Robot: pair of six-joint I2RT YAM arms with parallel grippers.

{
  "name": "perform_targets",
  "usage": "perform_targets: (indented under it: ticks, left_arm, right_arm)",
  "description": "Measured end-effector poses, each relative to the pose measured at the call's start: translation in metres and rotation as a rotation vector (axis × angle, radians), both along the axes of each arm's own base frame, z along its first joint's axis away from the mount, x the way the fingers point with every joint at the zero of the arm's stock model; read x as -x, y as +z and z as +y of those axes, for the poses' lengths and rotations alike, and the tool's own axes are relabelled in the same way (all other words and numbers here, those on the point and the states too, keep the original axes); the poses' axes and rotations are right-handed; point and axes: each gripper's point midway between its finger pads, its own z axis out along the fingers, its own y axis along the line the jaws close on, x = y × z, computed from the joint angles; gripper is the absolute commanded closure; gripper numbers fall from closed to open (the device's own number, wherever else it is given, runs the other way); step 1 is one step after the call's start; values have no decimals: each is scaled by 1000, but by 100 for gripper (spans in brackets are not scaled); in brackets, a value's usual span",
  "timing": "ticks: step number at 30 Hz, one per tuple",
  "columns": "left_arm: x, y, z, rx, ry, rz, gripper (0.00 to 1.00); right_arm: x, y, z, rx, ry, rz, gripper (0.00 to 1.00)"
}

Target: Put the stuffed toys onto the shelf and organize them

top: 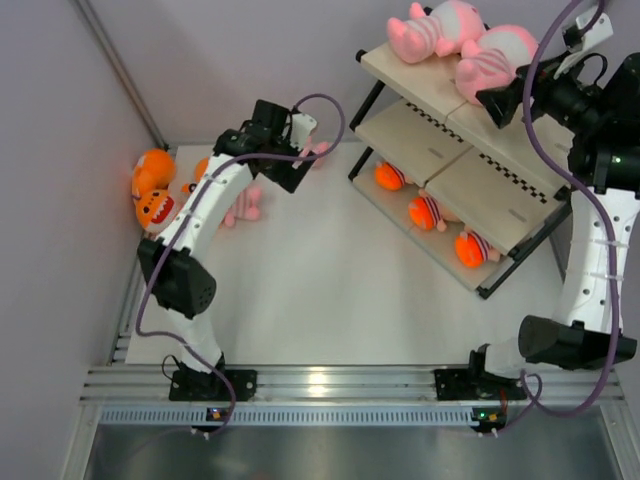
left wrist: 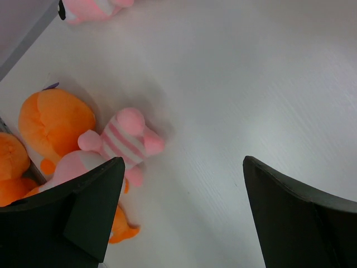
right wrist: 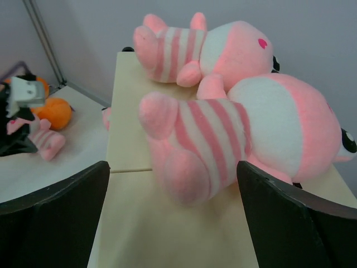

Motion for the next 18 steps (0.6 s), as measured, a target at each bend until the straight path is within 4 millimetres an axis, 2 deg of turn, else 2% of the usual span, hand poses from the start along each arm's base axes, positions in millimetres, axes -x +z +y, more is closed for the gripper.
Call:
perform_targets:
  ticks: [4,6,9,11,13,14,15,16,18]
  left_arm:
    - [-68,-64,-5,-89,97,-14,12]
    - [-100,-90,-5,-114,150,-33,13]
    - [-150,-116,-4,-115,236,-97,14]
    - [-173,-128,2,-95,281,-134,14]
    - [-189,-135,12,-70,320,-159,14]
    - [-195,-137,17,-53,335,-171,18]
    - [-203,-135,22,-28,348,-192,31]
    - [-210,-132,25,0,358,-210,36]
    - [-222,-125,28,58,352,-241,39]
  right_arm:
    - [26,8,5,26,0,-43,2]
    - [36,14,6,40,-1,-71,2]
    - [52,22,9,68,-2,-119,2]
    - [61,25,10,87,-3,-144,2]
    - [70,26,12,102,-4,-163,2]
    - [74,25,12,108,-5,-173,2]
    - [79,25,13,111,-5,-184,2]
    - [83,24,14,112,-5,-190,2]
    - [90,25,15,116,-6,-211,2]
